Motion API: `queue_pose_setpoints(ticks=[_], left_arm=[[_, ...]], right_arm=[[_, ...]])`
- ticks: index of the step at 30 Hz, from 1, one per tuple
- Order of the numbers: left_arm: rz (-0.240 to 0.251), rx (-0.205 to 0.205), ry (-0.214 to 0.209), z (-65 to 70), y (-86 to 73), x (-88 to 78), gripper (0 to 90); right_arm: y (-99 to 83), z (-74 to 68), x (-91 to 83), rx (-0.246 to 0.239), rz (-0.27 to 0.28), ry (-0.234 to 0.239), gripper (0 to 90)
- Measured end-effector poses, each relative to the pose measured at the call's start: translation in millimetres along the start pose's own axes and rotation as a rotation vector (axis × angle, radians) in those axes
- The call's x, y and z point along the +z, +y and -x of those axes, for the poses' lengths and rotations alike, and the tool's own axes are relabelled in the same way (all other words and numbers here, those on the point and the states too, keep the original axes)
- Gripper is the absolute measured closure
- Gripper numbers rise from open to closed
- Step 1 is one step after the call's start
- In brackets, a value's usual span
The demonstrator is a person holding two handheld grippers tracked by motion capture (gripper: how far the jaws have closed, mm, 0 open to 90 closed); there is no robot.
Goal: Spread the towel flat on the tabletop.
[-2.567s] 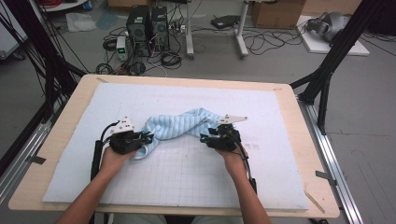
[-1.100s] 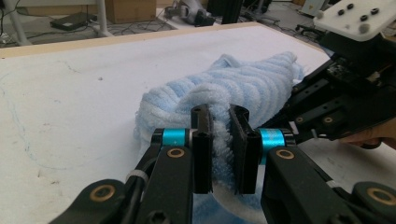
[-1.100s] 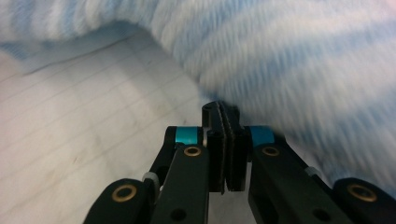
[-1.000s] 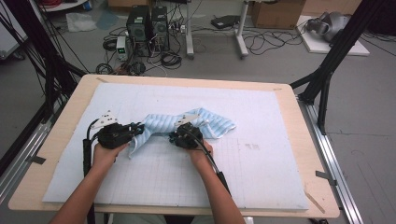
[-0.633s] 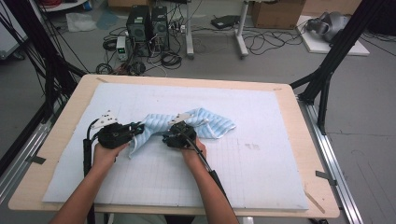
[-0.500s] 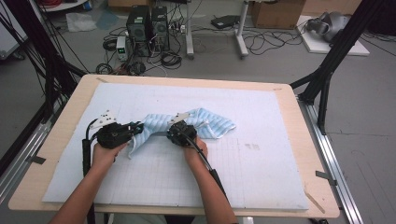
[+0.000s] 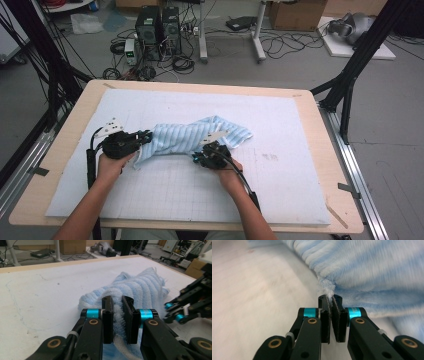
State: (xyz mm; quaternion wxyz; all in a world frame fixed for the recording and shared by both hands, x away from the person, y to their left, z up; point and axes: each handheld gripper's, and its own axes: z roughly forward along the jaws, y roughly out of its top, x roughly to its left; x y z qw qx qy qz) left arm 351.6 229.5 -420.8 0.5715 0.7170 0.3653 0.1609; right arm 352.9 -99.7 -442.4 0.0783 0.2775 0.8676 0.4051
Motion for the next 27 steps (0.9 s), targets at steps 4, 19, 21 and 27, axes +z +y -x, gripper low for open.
queue_pose_setpoints(ticks=[4, 19, 21, 27], left_arm=[[-0.014, 0.008, -0.011, 2.5, -0.7, 3.4, 79.1], [-0.035, 0.049, -0.056, 15.0, 0.0, 11.6, 79.4], [-0.043, 0.044, -0.046, 14.1, -0.8, 12.1, 79.0], [-0.083, 0.019, 0.018, 11.5, -4.0, 14.3, 54.3]], right_arm=[[-19.7, 2.6, -29.6, -0.013, 0.024, 0.001, 86.3], [-65.2, 19.7, -125.2, 0.025, 0.141, 0.056, 85.8], [-66.9, 20.9, -128.2, 0.044, 0.139, 0.081, 82.8], [-67.7, 27.6, -122.7, 0.120, 0.168, 0.037, 60.3]])
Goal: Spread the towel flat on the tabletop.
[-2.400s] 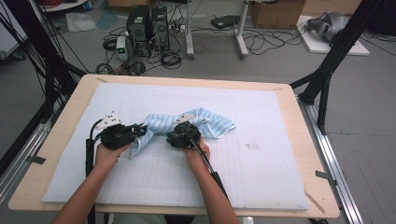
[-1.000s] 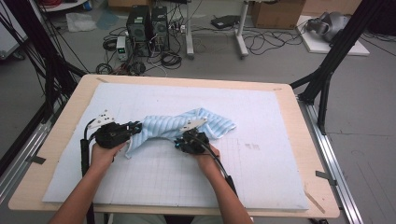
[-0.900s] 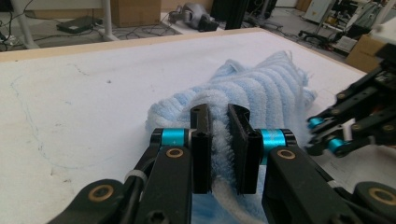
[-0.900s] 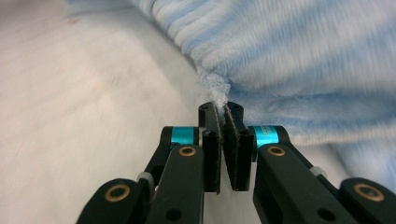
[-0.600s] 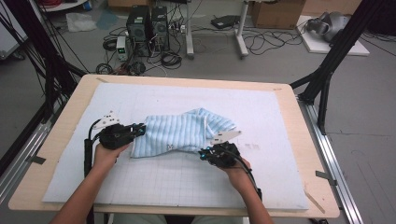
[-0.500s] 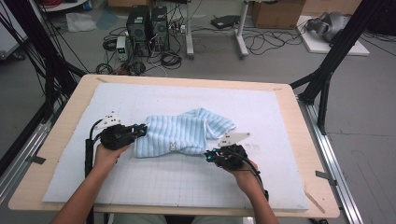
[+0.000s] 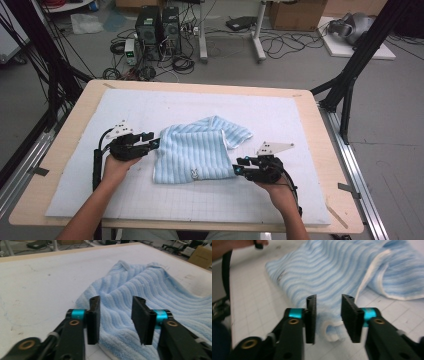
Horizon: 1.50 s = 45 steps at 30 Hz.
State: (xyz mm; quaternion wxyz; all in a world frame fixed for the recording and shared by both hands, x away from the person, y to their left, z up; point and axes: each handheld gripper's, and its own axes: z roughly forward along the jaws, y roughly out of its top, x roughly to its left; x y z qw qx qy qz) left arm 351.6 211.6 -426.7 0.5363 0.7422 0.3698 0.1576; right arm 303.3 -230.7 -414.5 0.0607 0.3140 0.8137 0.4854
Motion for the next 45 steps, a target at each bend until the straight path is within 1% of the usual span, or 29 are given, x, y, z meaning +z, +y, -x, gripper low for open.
queue_pose_setpoints(ticks=[2, 3, 5, 7, 8, 10, 12, 13, 16, 18, 19, 20, 21, 22, 23, 24, 25, 26, 27, 28, 29, 32, 35, 36, 37, 39, 41, 42, 45], left_arm=[[-0.019, 0.005, 0.005, 0.7, -1.3, 1.3, 51.5], [-0.035, 0.004, 0.004, 1.2, -2.2, 2.4, 49.9], [-0.077, 0.008, -0.001, 2.6, -5.0, 5.1, 46.9], [-0.116, 0.026, -0.008, 5.6, -8.0, 7.7, 45.7], [-0.141, 0.031, -0.010, 7.1, -9.3, 9.4, 44.5], [-0.190, 0.045, -0.013, 10.0, -11.7, 13.4, 40.4], [-0.227, 0.069, -0.009, 12.7, -13.5, 16.5, 40.5], [-0.238, 0.071, -0.010, 13.8, -14.4, 18.1, 40.5], [-0.277, 0.090, -0.008, 17.0, -17.8, 23.5, 40.3], [-0.279, 0.123, 0.010, 21.0, -18.5, 25.3, 40.0], [-0.279, 0.123, 0.010, 21.0, -18.5, 25.3, 40.9], [-0.285, 0.160, 0.025, 23.8, -18.6, 25.6, 43.7], [-0.281, 0.169, 0.025, 24.9, -18.7, 25.9, 47.0], [-0.278, 0.184, 0.009, 25.7, -18.7, 25.7, 53.4], [-0.277, 0.193, -0.025, 26.5, -18.9, 25.9, 64.8], [-0.275, 0.204, -0.027, 28.2, -19.1, 26.7, 74.6], [-0.271, 0.213, -0.033, 29.5, -19.0, 27.4, 79.6], [-0.274, 0.221, -0.031, 30.1, -18.8, 27.6, 82.5], [-0.265, 0.220, -0.032, 30.3, -18.1, 27.8, 83.5], [-0.244, 0.205, -0.035, 29.2, -16.3, 27.2, 83.7], [-0.210, 0.190, -0.040, 27.6, -13.4, 26.1, 83.7], [-0.119, 0.148, -0.034, 22.5, -1.6, 25.7, 83.7], [-0.107, 0.117, -0.023, 15.0, 7.0, 33.4, 83.7], [-0.107, 0.115, -0.020, 13.2, 9.6, 36.9, 83.7], [-0.099, 0.123, -0.009, 11.8, 11.6, 40.1, 83.7], [-0.112, 0.138, 0.007, 8.2, 16.3, 47.8, 83.6], [-0.104, 0.145, 0.028, 4.7, 19.3, 55.2, 83.6], [-0.116, 0.148, 0.033, 2.7, 21.1, 58.9, 83.6], [-0.109, 0.152, 0.060, -1.5, 23.3, 68.2, 83.6]], right_arm=[[0.6, 1.7, 0.3, 0.023, 0.019, -0.029, 55.1], [0.7, 2.3, 1.6, 0.032, 0.018, -0.048, 53.7], [1.6, 3.0, 5.1, 0.027, 0.016, -0.102, 51.9], [3.9, 2.5, 9.1, 0.016, 0.012, -0.151, 52.1], [5.2, 1.9, 11.9, 0.010, 0.011, -0.163, 52.3], [7.1, 1.2, 19.8, -0.005, 0.002, -0.169, 52.1], [8.4, 1.0, 29.7, -0.021, -0.024, -0.167, 51.2], [8.8, 0.8, 35.0, -0.026, -0.039, -0.161, 50.9], [9.6, 1.6, 50.1, -0.055, -0.089, -0.174, 50.7], [9.2, 5.2, 58.1, -0.043, -0.113, -0.177, 50.9], [9.2, 5.2, 58.1, -0.043, -0.113, -0.177, 50.9], [7.6, 10.3, 64.1, -0.016, -0.139, -0.180, 56.3], [6.1, 13.0, 66.9, -0.012, -0.150, -0.167, 58.9], [5.1, 13.8, 67.9, -0.017, -0.145, -0.173, 64.5], [5.3, 14.8, 67.2, -0.031, -0.146, -0.182, 68.5], [5.1, 15.4, 66.7, -0.018, -0.146, -0.176, 72.6], [4.8, 16.1, 66.3, -0.010, -0.143, -0.172, 79.2], [4.9, 16.4, 66.4, -0.003, -0.143, -0.147, 86.5], [4.8, 16.1, 67.3, -0.008, -0.140, -0.138, 86.7], [5.6, 14.2, 67.6, -0.029, -0.146, -0.145, 87.1], [6.3, 13.5, 67.4, -0.044, -0.142, -0.151, 87.3], [9.1, 17.2, 65.3, -0.045, -0.106, -0.172, 87.4], [13.6, 25.1, 64.9, -0.021, -0.087, -0.208, 87.4], [15.5, 28.6, 65.5, -0.021, -0.080, -0.220, 87.4], [17.6, 30.8, 66.4, -0.014, -0.075, -0.237, 87.4], [21.3, 36.3, 68.7, -0.022, -0.064, -0.275, 87.4], [24.0, 42.5, 72.0, -0.014, -0.060, -0.307, 87.3], [25.5, 44.9, 73.7, -0.008, -0.067, -0.318, 87.3], [30.9, 49.9, 78.3, -0.015, -0.061, -0.359, 87.3]])
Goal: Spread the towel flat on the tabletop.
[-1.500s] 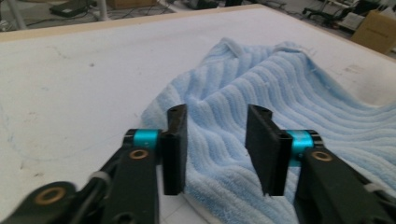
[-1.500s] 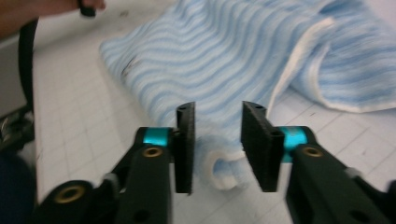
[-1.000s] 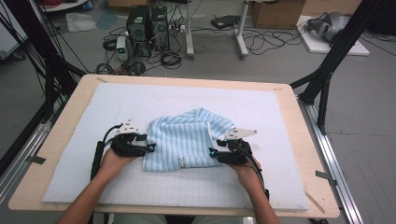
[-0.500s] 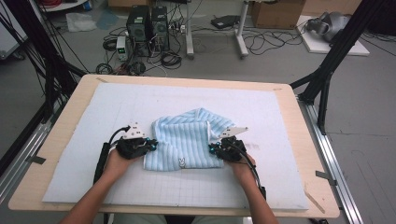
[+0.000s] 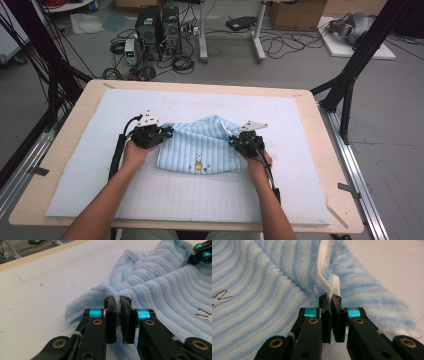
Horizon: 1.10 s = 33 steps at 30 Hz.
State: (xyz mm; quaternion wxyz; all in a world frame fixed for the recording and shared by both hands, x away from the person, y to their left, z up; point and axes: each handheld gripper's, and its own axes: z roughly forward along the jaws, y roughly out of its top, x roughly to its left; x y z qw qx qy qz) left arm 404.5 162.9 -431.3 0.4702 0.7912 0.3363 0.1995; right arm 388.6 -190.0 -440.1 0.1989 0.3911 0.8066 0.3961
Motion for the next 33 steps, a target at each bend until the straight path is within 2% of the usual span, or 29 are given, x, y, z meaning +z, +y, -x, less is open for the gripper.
queue_pose_setpoints(ticks=[4, 6, 8, 11, 12, 13, 14, 15, 17, 18, 20, 21, 22, 24, 26, 28, 29, 31, 33], left_arm=[[0.036, -0.009, 0.042, -6.7, -0.2, 8.9, 83.6], [0.028, -0.014, 0.047, -10.3, 0.7, 13.1, 83.6], [0.051, -0.014, 0.061, -12.6, 3.4, 15.8, 83.7], [0.058, -0.005, 0.070, -15.8, 8.8, 21.5, 83.6], [0.066, -0.012, 0.080, -16.3, 9.8, 23.1, 82.8], [0.077, -0.037, 0.088, -16.2, 10.1, 23.7, 79.7], [0.078, -0.069, 0.086, -16.3, 10.0, 23.2, 70.3], [0.072, -0.083, 0.070, -16.7, 9.5, 22.2, 63.1], [0.049, -0.089, 0.067, -17.0, 8.6, 18.2, 55.7], [0.041, -0.111, 0.056, -18.1, 8.6, 15.6, 49.5], [0.043, -0.133, 0.031, -19.2, 8.9, 9.0, 47.3], [0.043, -0.133, 0.031, -19.2, 8.9, 9.0, 45.8], [0.075, -0.127, 0.032, -16.9, 6.7, 0.6, 45.5], [0.080, -0.113, 0.033, -14.9, 2.8, -6.5, 45.5], [0.079, -0.112, 0.021, -13.5, -1.5, -13.2, 45.1], [0.091, -0.110, 0.018, -11.3, -6.7, -21.1, 45.0], [0.088, -0.118, 0.006, -10.0, -8.9, -24.9, 45.0], [0.096, -0.116, -0.003, -5.7, -14.2, -32.4, 44.4], [0.097, -0.108, -0.017, -1.3, -18.9, -39.6, 44.7]], right_arm=[[9.6, 1.7, 4.5, -0.010, -0.001, -0.044, 87.2], [15.4, 1.8, 7.2, -0.018, -0.001, -0.064, 87.1], [19.7, 1.3, 9.6, -0.034, 0.004, -0.096, 87.1], [24.7, 3.6, 14.0, -0.026, 0.015, -0.138, 87.0], [25.7, 4.1, 14.8, -0.016, 0.013, -0.145, 86.7], [26.2, 5.1, 16.0, -0.002, 0.022, -0.149, 86.0], [25.8, 5.6, 16.6, 0.021, 0.025, -0.144, 83.3], [25.1, 5.7, 16.9, 0.029, 0.021, -0.148, 78.2], [22.9, 6.3, 15.5, 0.049, 0.012, -0.132, 69.6], [21.6, 7.1, 13.3, 0.055, 0.018, -0.125, 67.2], [19.2, 8.2, 6.8, 0.079, 0.044, -0.107, 58.2], [18.2, 8.6, 3.0, 0.101, 0.051, -0.093, 55.2], [16.8, 8.5, -1.2, 0.108, 0.065, -0.088, 52.9], [15.1, 8.1, -9.8, 0.134, 0.065, -0.068, 46.4], [14.5, 7.6, -18.6, 0.153, 0.076, -0.048, 44.4], [12.4, 4.6, -28.2, 0.139, 0.107, -0.046, 43.2], [11.0, 3.0, -31.9, 0.138, 0.102, -0.031, 42.6], [5.6, -0.3, -37.7, 0.099, 0.091, -0.013, 45.6], [-2.4, -4.1, -42.0, 0.039, 0.064, -0.005, 50.6]])
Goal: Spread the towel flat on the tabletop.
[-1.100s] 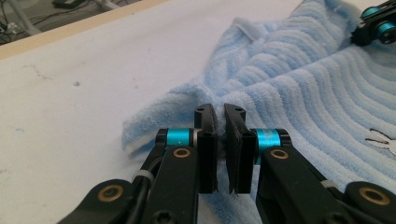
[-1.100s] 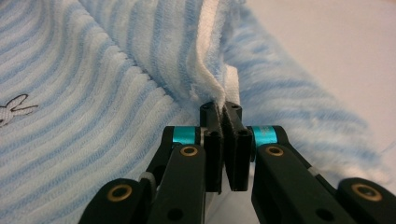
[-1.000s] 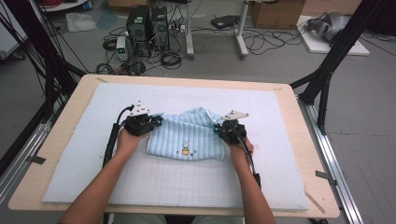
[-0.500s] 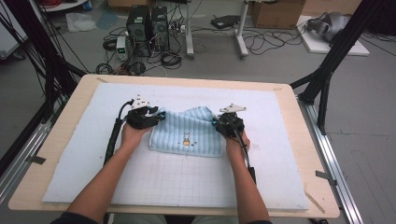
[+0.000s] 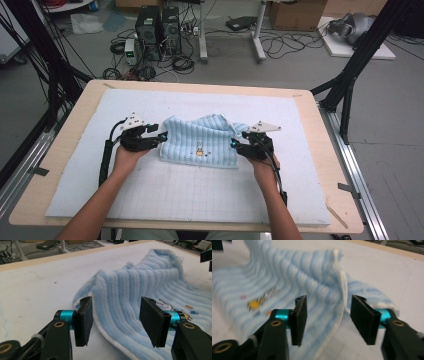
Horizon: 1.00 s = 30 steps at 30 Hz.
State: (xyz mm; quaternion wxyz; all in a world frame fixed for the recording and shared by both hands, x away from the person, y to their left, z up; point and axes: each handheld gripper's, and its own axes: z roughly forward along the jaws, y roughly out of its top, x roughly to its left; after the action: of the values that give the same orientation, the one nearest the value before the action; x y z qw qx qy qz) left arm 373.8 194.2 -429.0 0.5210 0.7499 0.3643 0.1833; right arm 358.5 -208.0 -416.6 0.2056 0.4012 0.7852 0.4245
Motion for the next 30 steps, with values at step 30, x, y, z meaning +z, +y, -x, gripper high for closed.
queue_pose_setpoints(ticks=[30], left_arm=[[-0.145, 0.039, -0.032, 40.4, -31.9, -14.9, 50.9]], right_arm=[[-42.6, -33.3, -3.7, -0.131, -0.132, 0.172, 60.2]])
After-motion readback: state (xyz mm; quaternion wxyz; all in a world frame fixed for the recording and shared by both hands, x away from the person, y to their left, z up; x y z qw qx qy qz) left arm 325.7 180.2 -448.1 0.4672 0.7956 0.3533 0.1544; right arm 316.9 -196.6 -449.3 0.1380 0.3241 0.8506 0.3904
